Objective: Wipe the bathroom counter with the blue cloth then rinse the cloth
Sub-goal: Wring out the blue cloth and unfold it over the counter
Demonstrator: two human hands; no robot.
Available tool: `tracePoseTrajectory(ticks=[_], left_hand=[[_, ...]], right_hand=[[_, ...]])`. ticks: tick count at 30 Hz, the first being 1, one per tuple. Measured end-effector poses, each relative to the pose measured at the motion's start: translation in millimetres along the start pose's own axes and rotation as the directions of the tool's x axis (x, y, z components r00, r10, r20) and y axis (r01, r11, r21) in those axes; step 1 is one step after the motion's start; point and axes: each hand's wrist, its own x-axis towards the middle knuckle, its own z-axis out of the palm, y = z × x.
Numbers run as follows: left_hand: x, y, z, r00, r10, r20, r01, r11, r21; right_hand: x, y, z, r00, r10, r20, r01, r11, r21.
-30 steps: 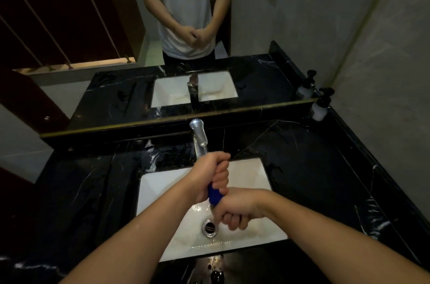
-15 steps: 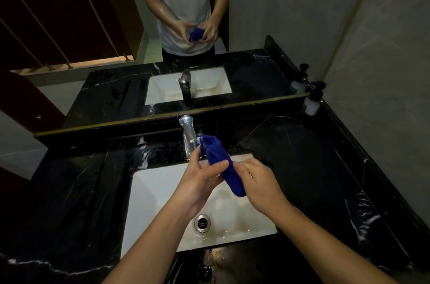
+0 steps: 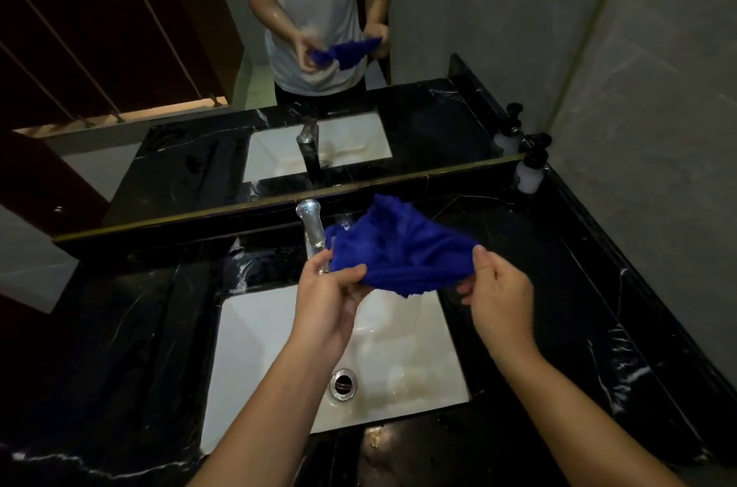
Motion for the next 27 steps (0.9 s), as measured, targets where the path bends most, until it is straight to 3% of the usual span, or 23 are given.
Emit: tracePoseTrajectory(ticks=[2, 4, 6, 8, 9, 11, 14, 17, 19, 24, 25, 27], left_hand=[[1, -1, 4, 1.000, -0.025, 0.011, 0.025, 0.999, -0.039], [1, 1, 9, 1.000, -0.012, 0.009, 0.012, 0.998, -0.054], [0, 7, 13, 1.000, 0.010, 0.026, -0.009, 0.999, -0.046], [-1, 15, 17, 0.998, 0.028, 0.058, -0.030, 0.999, 0.018], [-2, 18, 20, 0.997, 0.033, 0.073, -0.038, 0.997, 0.067], [-6, 23, 28, 0.993, 0.037, 0.109, -0.054, 0.987, 0.154], [-6, 27, 37, 0.976, 0.004, 0.216, -0.047, 0.980, 0.196], [-6, 33, 44, 0.944, -0.080, 0.319, 0.009, 0.976, 0.220], [-8, 38, 49, 0.918, -0.124, 0.377, 0.027, 0.967, 0.252], [-8, 56, 63, 0.889, -0.153, 0.432, 0.011, 0.949, 0.314], [-5, 58, 66, 0.904, -0.142, 0.404, 0.017, 0.954, 0.298], [1, 51, 66, 0.935, -0.162, 0.317, 0.105, 0.976, 0.190]], right_hand=[[4, 3, 0, 0.981, 0.194, -0.002, -0.194, 0.980, 0.047], [7, 4, 1, 0.915, 0.386, 0.121, -0.399, 0.908, 0.124], [10, 5, -6, 0.818, 0.480, 0.317, -0.498, 0.867, -0.026], [11, 8, -16, 0.738, 0.508, 0.445, -0.424, 0.861, -0.280], [11, 10, -18, 0.738, 0.504, 0.450, -0.357, 0.856, -0.374], [13, 10, -19, 0.812, 0.448, 0.374, -0.250, 0.846, -0.471], [20, 3, -17, 0.866, 0.264, 0.425, -0.162, 0.951, -0.262], [29, -16, -18, 0.758, 0.070, 0.649, -0.147, 0.987, 0.066], [37, -25, -19, 0.694, -0.036, 0.719, -0.136, 0.974, 0.179], [52, -43, -28, 0.637, -0.015, 0.771, -0.163, 0.975, 0.153], [53, -41, -28, 0.617, 0.015, 0.787, -0.173, 0.978, 0.117], [51, -38, -26, 0.647, 0.073, 0.759, -0.216, 0.972, 0.091]])
